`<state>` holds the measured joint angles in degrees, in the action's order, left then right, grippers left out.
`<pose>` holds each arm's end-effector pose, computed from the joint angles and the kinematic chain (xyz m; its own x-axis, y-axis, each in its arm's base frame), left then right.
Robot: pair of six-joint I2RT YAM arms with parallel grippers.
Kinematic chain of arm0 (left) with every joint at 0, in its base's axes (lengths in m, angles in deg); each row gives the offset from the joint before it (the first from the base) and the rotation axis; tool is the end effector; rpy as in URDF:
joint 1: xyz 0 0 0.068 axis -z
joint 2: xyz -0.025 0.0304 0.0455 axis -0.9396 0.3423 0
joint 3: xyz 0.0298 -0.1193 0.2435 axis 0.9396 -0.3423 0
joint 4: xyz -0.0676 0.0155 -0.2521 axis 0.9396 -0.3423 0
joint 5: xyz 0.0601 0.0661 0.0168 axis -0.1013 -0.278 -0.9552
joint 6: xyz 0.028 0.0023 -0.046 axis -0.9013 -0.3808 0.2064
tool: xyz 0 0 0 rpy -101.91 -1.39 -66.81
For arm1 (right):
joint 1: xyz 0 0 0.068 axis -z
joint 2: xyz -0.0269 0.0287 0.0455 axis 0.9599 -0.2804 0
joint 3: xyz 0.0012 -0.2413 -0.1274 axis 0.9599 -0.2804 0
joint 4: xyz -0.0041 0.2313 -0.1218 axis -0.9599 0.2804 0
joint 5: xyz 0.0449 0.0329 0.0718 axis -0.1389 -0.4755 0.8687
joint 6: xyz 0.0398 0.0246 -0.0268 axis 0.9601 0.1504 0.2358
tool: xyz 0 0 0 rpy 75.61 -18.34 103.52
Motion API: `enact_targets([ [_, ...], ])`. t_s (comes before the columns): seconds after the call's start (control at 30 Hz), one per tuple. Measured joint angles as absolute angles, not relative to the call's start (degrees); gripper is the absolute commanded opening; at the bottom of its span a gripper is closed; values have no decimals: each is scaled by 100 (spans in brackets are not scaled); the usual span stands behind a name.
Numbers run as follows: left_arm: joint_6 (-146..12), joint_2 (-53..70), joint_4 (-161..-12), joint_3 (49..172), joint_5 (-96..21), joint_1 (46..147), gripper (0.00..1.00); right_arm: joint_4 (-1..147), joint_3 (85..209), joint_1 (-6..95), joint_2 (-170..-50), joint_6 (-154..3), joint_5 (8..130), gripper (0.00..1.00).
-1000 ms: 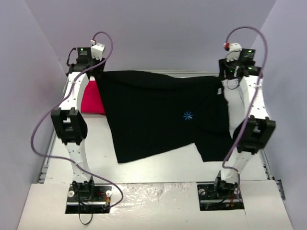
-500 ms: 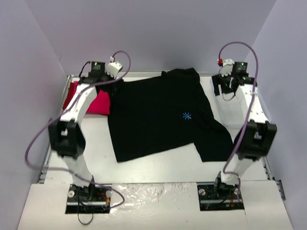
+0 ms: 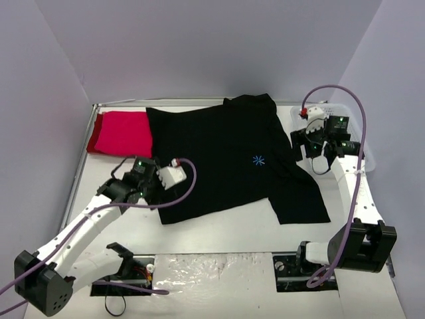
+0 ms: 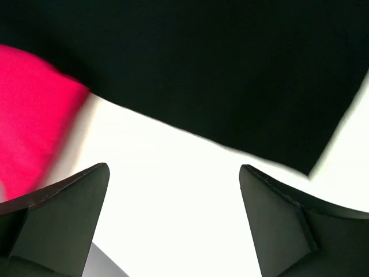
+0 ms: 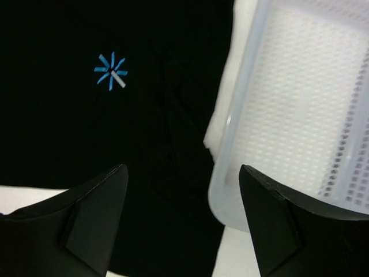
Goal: Fold and stack the t-shirts
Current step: Flatten out the tshirt
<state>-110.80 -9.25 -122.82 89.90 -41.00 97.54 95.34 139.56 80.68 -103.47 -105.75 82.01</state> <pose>0.1878 -0.1013 0.2975 -0.2197 0.7086 -0.6706 0.7454 0.5654 0.3532 0.2929 -0.0233 0.3468 -0.3742 -0.3306 -0.8664 -0.3676 0.9106 -0.1887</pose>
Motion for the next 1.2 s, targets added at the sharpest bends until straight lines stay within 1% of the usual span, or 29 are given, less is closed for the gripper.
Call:
enact_targets([
  [0.07,-11157,-1038,-12505,8511,-4172,9878,93,9536,13694,8068,-10323,-10594,8309,73],
  [0.17,-11279,-1198,-12678,8009,-4379,10046,93,9578,13351,8068,-10326,-10594,8381,72],
  [0.27,-11373,-1248,-12621,7657,-4607,10202,93,9604,13150,8068,-10330,-10586,8433,72],
  [0.4,-11456,-1086,-12511,7392,-4626,10267,93,9595,13034,8068,-10332,-10575,8499,72],
  [0.7,-11539,-424,-11904,7370,-4605,10571,93,9569,12857,8079,-10398,-10575,8501,74],
  [0.93,-11568,-140,-11858,7550,-4351,10960,92,9565,12850,8081,-10693,-10572,8475,75],
  [1.2,-11633,203,-11847,7657,-3984,11061,90,9563,12848,8081,-10728,-10572,8438,76],
])
